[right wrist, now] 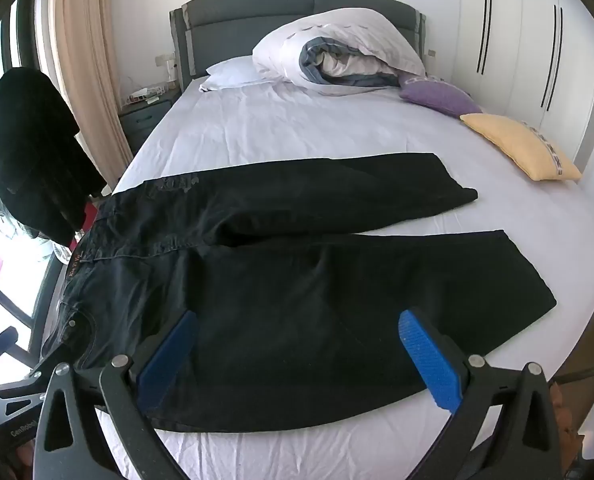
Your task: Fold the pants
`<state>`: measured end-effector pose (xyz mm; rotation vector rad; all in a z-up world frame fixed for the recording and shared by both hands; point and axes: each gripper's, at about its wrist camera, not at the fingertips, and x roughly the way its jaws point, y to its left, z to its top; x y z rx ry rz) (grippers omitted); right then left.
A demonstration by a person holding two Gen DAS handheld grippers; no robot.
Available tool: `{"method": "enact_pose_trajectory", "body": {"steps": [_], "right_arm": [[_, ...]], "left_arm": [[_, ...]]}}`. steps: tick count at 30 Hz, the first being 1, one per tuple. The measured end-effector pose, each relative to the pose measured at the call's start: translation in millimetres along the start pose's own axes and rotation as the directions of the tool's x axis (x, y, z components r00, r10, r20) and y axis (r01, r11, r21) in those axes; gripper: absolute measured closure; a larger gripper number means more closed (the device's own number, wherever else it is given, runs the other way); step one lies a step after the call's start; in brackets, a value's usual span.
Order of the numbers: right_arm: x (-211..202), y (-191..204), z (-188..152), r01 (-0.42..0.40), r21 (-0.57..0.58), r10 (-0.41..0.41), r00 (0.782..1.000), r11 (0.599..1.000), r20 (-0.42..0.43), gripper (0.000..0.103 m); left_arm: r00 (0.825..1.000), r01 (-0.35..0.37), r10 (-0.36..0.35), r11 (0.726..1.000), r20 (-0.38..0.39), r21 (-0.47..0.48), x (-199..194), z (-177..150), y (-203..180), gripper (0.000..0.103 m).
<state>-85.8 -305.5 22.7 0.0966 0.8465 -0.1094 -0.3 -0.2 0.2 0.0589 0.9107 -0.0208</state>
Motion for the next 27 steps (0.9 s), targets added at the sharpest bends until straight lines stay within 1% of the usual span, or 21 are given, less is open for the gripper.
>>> {"method": "enact_pose_trajectory", "body": {"steps": [16,20,27], "right_arm": [[-0.8,-1.0,-1.0,0.001,-0.004,-0.001,1.0,1.0,0.003,0.0],[1.4,-2.5,-10.1,0.0,0.0,0.0,1.0,1.0,-0.001,0.0],[3.1,1.0,-10.9,0.0,-0.002,0.0,1.0,1.0,-0.004,0.0]], "left_arm": [[1.0,-0.003,0.003,1.0,-0.006,0.002,0.0,0.1,-0.1,0.0],[1.0,-0.002,0.002,1.0,-0.006,0.002,0.1,0.1,-0.1,0.0],[1.0,-0.003,0.003,1.0,-0.006,0.003,-0.4,-0.1,-0.1,0.0]]}}
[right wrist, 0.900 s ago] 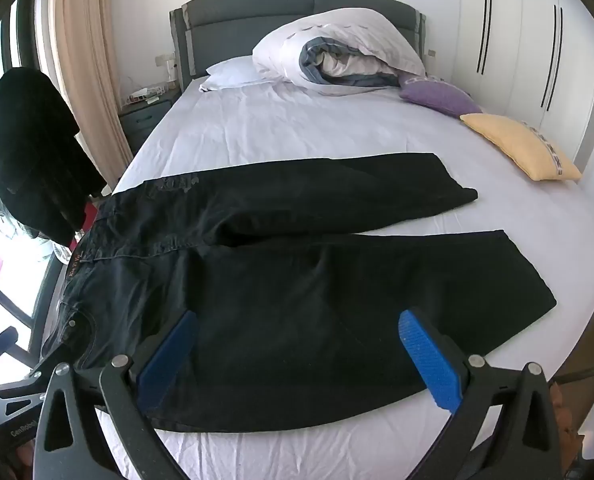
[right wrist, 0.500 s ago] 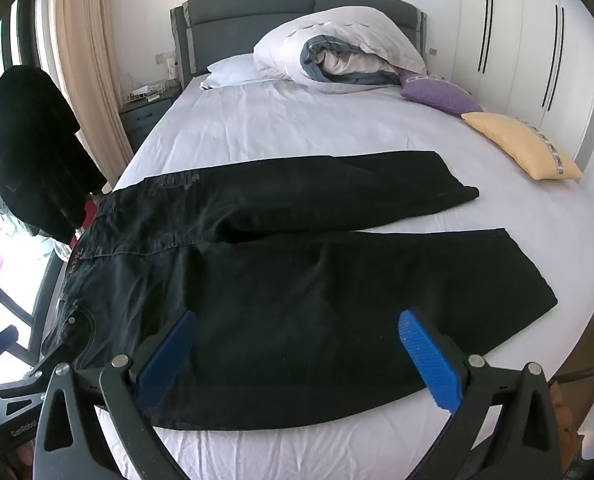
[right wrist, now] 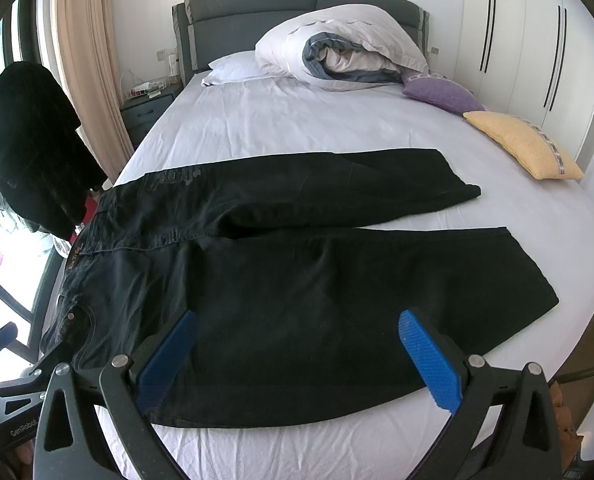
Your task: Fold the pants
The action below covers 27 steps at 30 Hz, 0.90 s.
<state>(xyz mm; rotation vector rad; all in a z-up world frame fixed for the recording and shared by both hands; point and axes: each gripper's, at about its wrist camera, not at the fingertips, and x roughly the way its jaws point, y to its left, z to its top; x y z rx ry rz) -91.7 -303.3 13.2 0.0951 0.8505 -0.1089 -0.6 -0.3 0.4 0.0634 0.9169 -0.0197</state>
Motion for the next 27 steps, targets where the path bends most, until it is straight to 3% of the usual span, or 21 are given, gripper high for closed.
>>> {"method": "enact_pose_trajectory", "body": {"steps": [27], "right_arm": [[1.1,-0.4,0.6,0.001,-0.003,-0.001,1.0,1.0,-0.006,0.0]], "left_arm": [[1.0,-0.001,0.001,1.0,-0.002,0.0,0.4,0.4,-0.1,0.0]]}}
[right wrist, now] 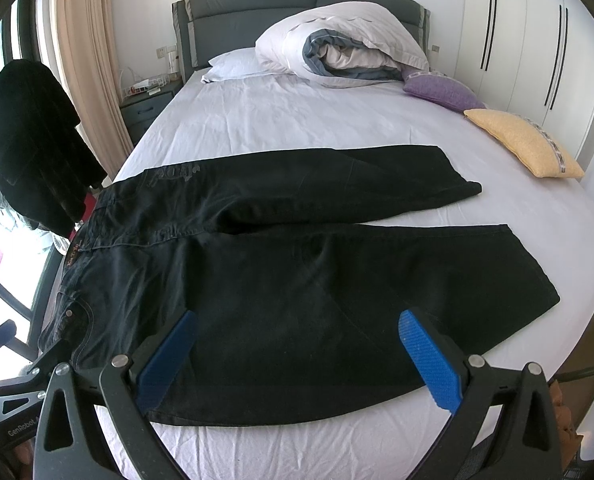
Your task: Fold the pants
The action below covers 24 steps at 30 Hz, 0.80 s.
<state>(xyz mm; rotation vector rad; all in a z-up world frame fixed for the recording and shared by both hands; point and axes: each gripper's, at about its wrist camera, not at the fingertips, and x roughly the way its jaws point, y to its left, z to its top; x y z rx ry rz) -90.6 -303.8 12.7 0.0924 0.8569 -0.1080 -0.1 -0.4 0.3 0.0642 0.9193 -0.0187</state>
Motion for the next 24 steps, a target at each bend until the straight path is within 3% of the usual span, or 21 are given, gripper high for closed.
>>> {"method": "enact_pose_trajectory", "body": {"steps": [24], "right_arm": [[4.7,3.4,-1.4,0.001,0.0,-0.001,1.0,1.0,-0.005,0.0]], "left_arm": [[1.0,0.0,0.0,1.0,-0.002,0.0,0.1,0.1,0.0,0.0]]}}
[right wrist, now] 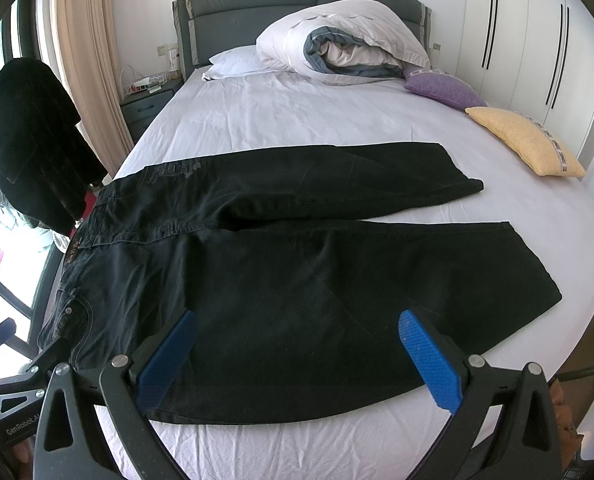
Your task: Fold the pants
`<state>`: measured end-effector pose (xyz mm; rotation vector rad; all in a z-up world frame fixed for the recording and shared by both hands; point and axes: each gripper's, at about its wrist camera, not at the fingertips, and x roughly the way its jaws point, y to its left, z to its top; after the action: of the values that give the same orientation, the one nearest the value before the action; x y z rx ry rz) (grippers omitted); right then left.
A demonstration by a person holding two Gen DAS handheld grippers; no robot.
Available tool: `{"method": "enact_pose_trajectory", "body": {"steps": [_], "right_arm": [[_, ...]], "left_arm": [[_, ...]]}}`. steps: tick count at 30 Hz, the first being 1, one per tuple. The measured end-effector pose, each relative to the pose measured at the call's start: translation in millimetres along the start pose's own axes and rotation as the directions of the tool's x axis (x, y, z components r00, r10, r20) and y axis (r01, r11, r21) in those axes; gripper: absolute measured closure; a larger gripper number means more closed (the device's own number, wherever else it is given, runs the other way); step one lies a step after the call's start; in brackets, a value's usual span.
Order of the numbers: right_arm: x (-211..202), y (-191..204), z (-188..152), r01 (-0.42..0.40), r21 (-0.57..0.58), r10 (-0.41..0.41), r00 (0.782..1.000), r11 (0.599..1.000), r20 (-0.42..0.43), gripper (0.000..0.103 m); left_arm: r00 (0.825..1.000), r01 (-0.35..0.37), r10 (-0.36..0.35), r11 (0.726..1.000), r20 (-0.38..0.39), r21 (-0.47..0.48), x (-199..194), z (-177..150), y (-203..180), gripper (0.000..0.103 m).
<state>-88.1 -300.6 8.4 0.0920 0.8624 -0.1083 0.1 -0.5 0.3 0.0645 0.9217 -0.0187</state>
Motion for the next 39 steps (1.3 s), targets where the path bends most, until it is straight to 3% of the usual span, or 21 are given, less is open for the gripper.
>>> {"method": "enact_pose_trajectory", "body": {"steps": [12,23,27,32,34,36,39], "right_arm": [[-0.6,-1.4,3.1,0.0,0.0,0.0,1.0,1.0,-0.002,0.0],[12.4,2.4,-15.2,-0.009,-0.01,0.009,1.0,1.0,-0.018,0.0],[17.5,-2.0,-9.5,-0.096,-0.045,0.094,0.995,0.994,-0.034,0.0],[18.5,-8.7,20.7,-0.237,-0.148,0.238,0.971,0.96,-0.016,0.0],[20.6,-10.5,32.6,-0.255,-0.213,0.261,0.965,0.943,0.001,0.0],[29.7,-14.1,44.5,-0.284,-0.255,0.293,0.956,0.924,-0.003,0.001],[51.4,-23.3,61.6,-0.347,-0.27,0.346,0.937,0.898,-0.054,0.008]], "left_arm": [[1.0,0.001,-0.001,1.0,-0.001,-0.001,0.1,0.1,0.0,0.0],[1.0,0.021,-0.021,1.0,-0.002,-0.013,12.2,-2.9,1.1,0.0],[0.994,0.107,-0.107,0.994,-0.039,-0.007,28.5,22.2,16.1,0.0],[0.999,0.041,-0.039,0.996,-0.018,0.085,50.4,62.5,20.6,0.0],[0.996,0.065,-0.059,0.993,-0.064,0.102,67.9,89.4,25.0,0.0],[0.996,0.082,-0.08,0.991,-0.027,0.107,80.8,121.1,33.3,0.0],[0.996,0.081,-0.087,0.977,0.021,0.199,105.7,171.6,35.0,0.0]]}}
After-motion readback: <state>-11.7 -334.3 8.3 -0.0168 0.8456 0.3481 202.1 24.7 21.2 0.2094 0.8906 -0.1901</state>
